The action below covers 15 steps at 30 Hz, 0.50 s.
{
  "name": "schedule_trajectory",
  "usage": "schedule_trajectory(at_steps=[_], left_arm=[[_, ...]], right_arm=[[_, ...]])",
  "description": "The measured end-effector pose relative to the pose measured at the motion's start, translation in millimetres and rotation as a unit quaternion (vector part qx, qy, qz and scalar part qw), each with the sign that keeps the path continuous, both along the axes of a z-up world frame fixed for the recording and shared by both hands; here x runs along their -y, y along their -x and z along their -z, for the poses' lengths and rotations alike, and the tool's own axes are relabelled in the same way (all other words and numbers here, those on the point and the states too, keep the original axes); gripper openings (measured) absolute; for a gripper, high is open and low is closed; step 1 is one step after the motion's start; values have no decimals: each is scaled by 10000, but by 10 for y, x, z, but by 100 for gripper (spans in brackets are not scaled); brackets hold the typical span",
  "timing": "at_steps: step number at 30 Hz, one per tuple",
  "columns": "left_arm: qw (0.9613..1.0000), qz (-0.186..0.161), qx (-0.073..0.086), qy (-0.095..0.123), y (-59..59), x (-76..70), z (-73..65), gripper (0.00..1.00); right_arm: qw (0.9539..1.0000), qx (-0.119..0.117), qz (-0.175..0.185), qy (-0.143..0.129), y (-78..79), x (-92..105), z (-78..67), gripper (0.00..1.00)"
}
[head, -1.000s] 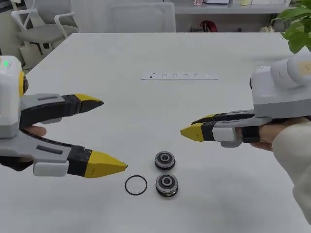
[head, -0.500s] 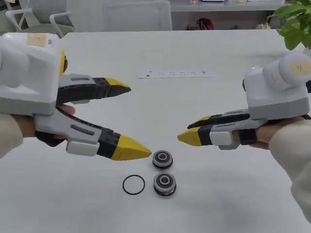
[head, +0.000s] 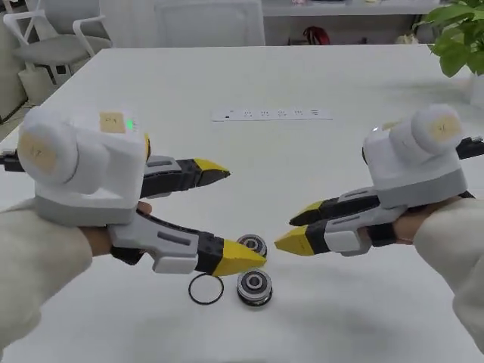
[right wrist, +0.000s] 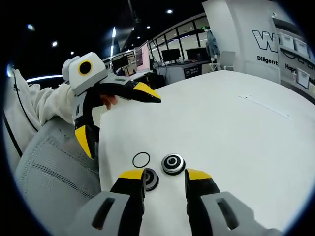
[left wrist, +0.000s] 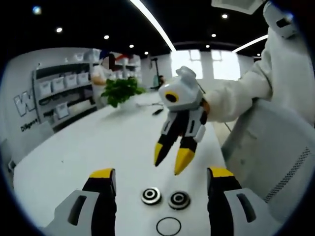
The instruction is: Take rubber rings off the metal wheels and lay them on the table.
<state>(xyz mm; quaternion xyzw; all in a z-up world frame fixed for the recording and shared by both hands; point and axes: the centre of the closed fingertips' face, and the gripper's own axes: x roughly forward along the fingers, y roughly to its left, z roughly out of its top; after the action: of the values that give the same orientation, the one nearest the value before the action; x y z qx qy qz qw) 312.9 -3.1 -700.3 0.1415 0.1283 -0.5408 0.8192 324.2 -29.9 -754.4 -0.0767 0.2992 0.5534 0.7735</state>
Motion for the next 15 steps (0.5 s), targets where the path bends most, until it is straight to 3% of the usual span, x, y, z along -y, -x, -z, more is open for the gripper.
schedule_trajectory(at_steps=[5,11,15], left_arm=[[9996,-196,-77,172,-1,-3,59,74],[9997,-54,-215,-54,87,27,259,67],[9996,2,-277,-80,115,54,320,67]], right_arm=[[9995,-8,-259,171,86,-19,106,34],[9987,-65,-393,316,125,11,223,36],[9983,-74,-468,350,149,-10,254,36]])
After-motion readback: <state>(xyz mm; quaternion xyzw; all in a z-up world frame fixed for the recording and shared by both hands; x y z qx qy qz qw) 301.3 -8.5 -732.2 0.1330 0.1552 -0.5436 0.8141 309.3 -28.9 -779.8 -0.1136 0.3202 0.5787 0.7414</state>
